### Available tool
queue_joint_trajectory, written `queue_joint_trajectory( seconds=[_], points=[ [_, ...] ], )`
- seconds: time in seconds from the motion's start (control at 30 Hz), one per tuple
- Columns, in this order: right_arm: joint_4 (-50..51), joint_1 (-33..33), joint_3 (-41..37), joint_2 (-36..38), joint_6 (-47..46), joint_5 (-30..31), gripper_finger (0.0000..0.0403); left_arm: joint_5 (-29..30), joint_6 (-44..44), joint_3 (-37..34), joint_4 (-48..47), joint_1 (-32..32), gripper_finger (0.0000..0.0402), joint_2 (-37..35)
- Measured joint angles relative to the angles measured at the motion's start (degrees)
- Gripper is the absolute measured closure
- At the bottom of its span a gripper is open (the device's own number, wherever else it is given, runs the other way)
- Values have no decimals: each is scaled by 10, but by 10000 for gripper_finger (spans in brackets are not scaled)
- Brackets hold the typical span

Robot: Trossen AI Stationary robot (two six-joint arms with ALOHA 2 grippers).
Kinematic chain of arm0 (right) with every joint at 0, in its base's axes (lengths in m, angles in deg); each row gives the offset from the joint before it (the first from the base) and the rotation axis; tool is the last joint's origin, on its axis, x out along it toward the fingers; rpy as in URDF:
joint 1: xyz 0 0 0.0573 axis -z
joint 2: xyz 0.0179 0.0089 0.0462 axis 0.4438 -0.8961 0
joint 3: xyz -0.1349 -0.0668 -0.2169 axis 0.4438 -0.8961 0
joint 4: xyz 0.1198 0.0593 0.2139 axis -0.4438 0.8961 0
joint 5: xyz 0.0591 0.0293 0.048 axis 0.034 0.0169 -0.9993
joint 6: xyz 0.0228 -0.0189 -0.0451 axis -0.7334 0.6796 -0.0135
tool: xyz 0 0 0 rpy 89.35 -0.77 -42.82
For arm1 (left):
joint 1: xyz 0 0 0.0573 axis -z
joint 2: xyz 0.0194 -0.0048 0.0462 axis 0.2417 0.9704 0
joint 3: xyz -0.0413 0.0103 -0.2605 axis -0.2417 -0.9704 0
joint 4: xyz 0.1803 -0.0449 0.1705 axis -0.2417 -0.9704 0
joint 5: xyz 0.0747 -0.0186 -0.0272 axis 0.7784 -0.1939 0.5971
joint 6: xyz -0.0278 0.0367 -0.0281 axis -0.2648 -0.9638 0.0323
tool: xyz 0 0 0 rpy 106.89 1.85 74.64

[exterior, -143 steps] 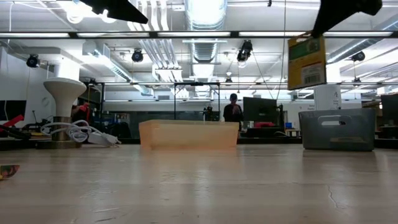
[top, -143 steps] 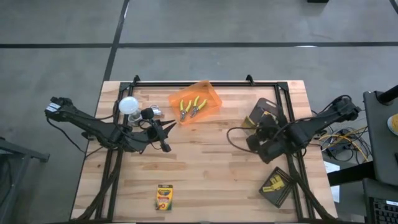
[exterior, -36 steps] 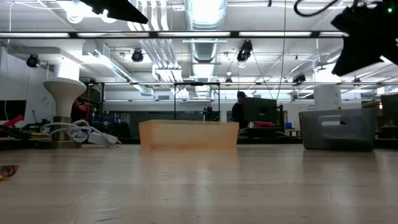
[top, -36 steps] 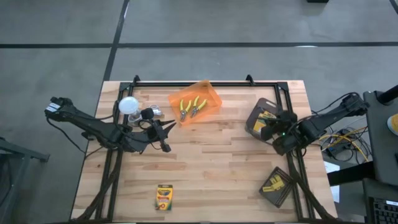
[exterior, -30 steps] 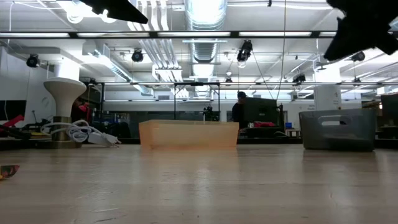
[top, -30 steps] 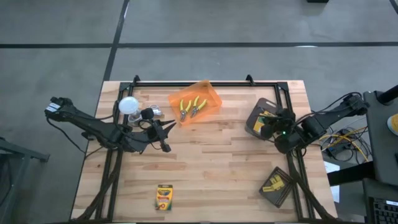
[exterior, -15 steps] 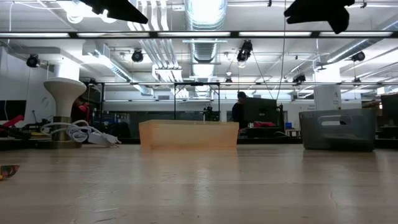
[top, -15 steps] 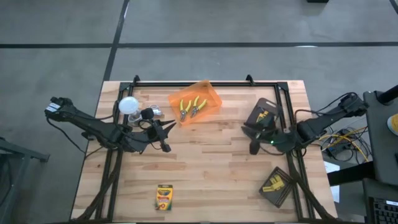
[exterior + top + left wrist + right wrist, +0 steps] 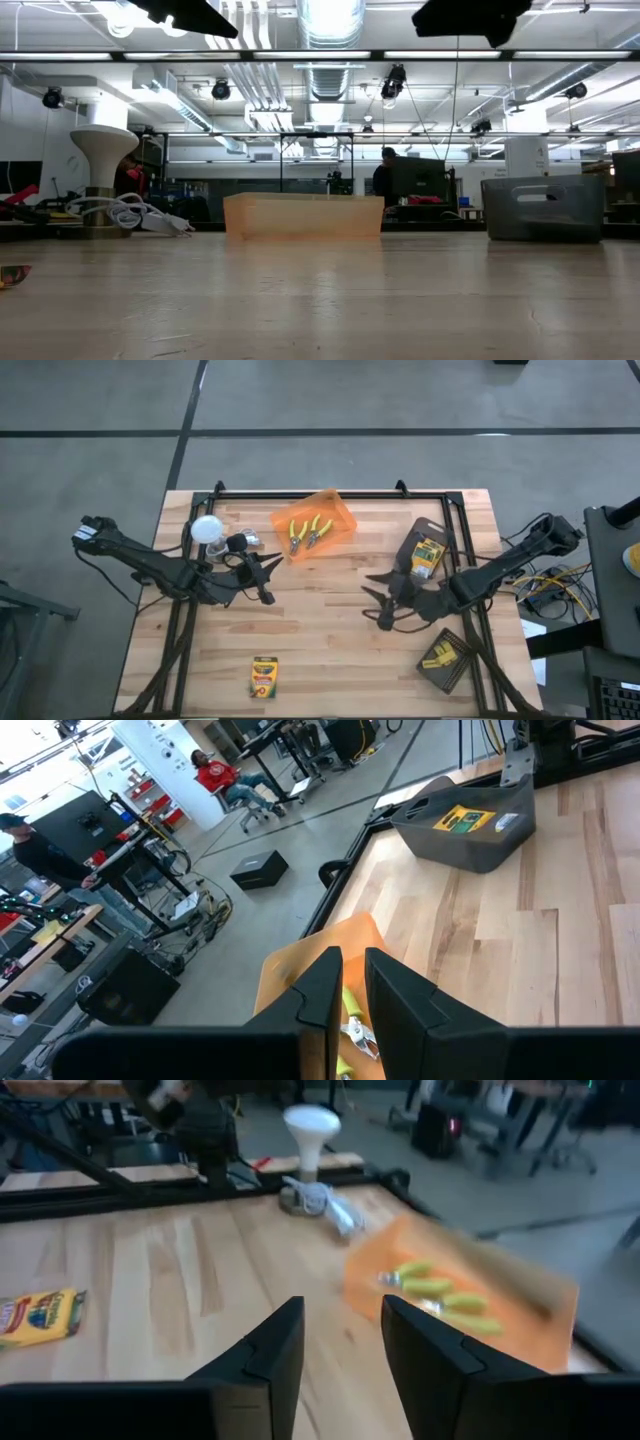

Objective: Pick & Place School Supplies
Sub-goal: Put the crayon box into the light black bin

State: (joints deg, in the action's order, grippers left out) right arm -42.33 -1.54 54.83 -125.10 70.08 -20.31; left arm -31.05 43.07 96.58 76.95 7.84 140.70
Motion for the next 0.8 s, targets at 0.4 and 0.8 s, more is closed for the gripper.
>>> queue_joint_trajectory(
  seconds=[0.4,0.8],
  points=[
    [-62,0,0,-27,42,-40,266,0,0,0,0,0,349,0],
    [-210,55,-51,4,241,-213,266,0,0,0,0,0,349,0]
  ],
)
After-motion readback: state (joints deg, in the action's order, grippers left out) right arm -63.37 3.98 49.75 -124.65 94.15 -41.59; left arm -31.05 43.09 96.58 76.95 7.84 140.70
